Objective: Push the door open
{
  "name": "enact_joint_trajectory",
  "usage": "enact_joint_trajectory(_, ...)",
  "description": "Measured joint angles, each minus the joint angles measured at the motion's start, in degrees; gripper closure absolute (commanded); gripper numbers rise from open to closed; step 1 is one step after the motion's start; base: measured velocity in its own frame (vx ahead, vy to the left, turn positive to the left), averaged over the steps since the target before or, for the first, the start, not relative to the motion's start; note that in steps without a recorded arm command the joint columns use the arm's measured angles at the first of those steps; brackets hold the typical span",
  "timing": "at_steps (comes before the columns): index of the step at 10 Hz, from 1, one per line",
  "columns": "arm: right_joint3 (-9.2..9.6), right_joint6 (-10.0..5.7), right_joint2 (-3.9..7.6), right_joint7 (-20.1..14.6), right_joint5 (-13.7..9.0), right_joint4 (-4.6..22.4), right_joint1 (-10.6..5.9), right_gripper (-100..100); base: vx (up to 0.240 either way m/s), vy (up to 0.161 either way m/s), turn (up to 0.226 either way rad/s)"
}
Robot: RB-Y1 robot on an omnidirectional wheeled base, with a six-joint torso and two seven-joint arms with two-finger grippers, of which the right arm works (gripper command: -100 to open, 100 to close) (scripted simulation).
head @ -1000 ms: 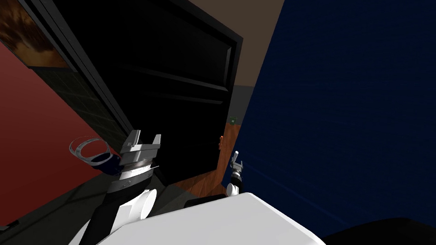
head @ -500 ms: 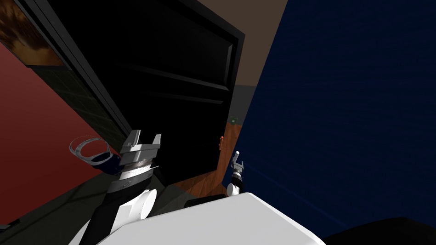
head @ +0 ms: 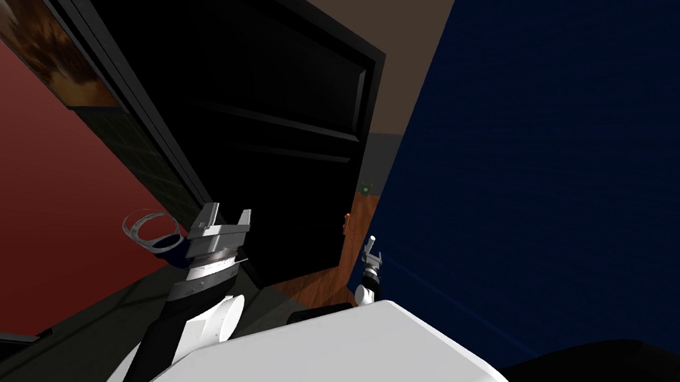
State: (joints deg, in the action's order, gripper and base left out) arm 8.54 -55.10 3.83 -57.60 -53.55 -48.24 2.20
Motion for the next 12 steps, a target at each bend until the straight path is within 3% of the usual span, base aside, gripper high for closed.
enact_joint_trajectory(1, 0.09, -0.64, 0.18, -0.94, 0.12, 1.68, -0.79, 100, -0.016, -0.007, 0.013)
enact_joint_trajectory(4, -0.05, 0.24, -0.07, 0.40, -0.07, -0.58, 0.22, 100, 0.004, 0.001, 0.011)
enact_joint_trajectory(5, -0.17, 0.51, 0.16, 0.43, -0.20, -1.36, 0.84, 100, 0.041, -0.014, 0.235)
enact_joint_trajectory(7, -1.31, -0.32, -0.30, 1.34, -1.28, -0.70, -0.05, 100, 0.053, -0.064, 0.135)
enact_joint_trajectory(10, -2.83, -3.04, -0.53, 1.02, -2.34, 2.13, -2.55, 100, 0.027, -0.079, 0.109)
enact_joint_trajectory(12, -3.79, -4.14, -0.78, 1.50, -3.03, 2.10, -2.68, 100, 0.037, -0.052, 0.079)
